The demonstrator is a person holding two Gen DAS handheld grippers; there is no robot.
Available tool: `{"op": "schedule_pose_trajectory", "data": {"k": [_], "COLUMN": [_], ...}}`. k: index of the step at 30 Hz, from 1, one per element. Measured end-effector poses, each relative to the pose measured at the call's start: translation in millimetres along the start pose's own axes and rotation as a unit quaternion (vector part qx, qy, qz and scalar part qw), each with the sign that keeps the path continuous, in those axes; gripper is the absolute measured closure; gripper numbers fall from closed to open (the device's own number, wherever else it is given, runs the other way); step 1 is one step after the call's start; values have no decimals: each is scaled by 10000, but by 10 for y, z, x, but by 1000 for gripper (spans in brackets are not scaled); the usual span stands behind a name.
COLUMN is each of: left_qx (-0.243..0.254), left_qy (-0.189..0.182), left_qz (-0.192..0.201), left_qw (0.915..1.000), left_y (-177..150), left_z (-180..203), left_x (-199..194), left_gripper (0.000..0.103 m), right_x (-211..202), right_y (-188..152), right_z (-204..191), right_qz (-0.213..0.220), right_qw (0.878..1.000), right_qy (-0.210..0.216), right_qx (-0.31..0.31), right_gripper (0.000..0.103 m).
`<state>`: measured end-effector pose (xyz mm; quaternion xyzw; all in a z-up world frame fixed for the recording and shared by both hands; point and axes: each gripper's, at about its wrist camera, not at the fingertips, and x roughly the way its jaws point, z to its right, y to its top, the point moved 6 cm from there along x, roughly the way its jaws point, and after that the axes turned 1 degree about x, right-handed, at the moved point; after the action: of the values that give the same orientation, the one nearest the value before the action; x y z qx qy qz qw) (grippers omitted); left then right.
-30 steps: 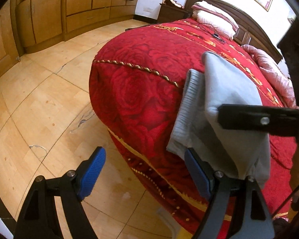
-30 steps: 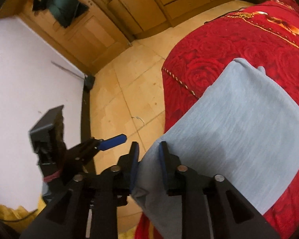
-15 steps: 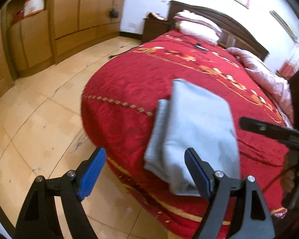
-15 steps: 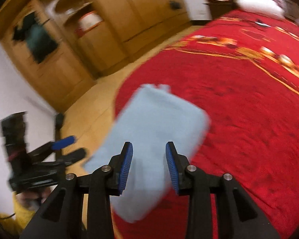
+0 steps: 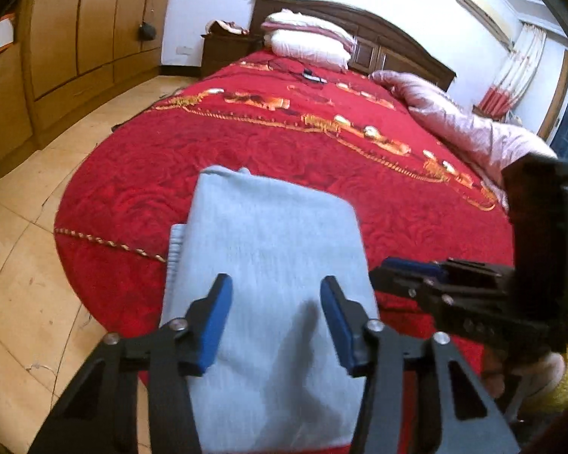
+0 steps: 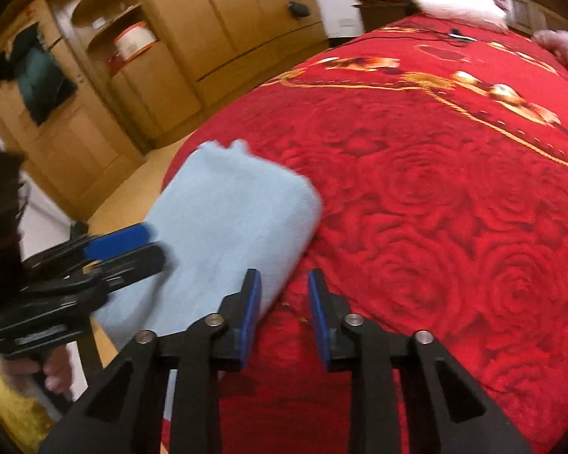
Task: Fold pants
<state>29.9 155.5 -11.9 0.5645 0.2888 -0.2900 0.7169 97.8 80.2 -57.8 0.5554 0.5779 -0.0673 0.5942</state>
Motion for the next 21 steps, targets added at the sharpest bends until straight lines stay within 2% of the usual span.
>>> {"op": "schedule_pose_trajectory", "data": {"k": [2, 7, 9, 11, 14, 16, 18, 19, 21], "left_qx": [23, -118, -94, -38, -62, -101, -116, -133, -242], "left_qy": [165, 290, 346, 444, 462, 484, 689, 800, 768], "left_qz": [-133, -284, -286, -281, -290, -303, -345, -348, -382], "left_qw": [9998, 9991, 9989, 9986, 9985, 9983, 9970, 9961, 9960], "left_y": [-27, -92, -105, -124, -147, -163, -176, -183, -193], "left_z": [-81, -286, -321, -349, -373, -403, -462, -504, -575], "left_x": [162, 352, 345, 321, 282, 236, 205, 186, 155], "left_gripper": [59, 60, 60, 60, 60, 56, 33, 32, 32], "right_x": [64, 219, 252, 257, 227, 171, 85, 36, -33], "right_y": [2, 8, 1, -7, 2, 6, 8, 10, 1], "right_z": [-70, -14, 34, 101, 185, 230, 222, 203, 167], "right_qz": [-5, -204, -233, -256, -390, -528, -545, -523, -465], "right_qw": [9998, 9990, 9983, 9977, 9945, 9894, 9858, 9857, 9877], "right_qy": [-33, 332, 409, 364, 421, 602, 790, 799, 727], "right_qx": [-196, 196, 358, 503, 879, 1208, 1379, 1390, 1306], "right_gripper": [77, 76, 72, 60, 58, 57, 55, 52, 47]}}
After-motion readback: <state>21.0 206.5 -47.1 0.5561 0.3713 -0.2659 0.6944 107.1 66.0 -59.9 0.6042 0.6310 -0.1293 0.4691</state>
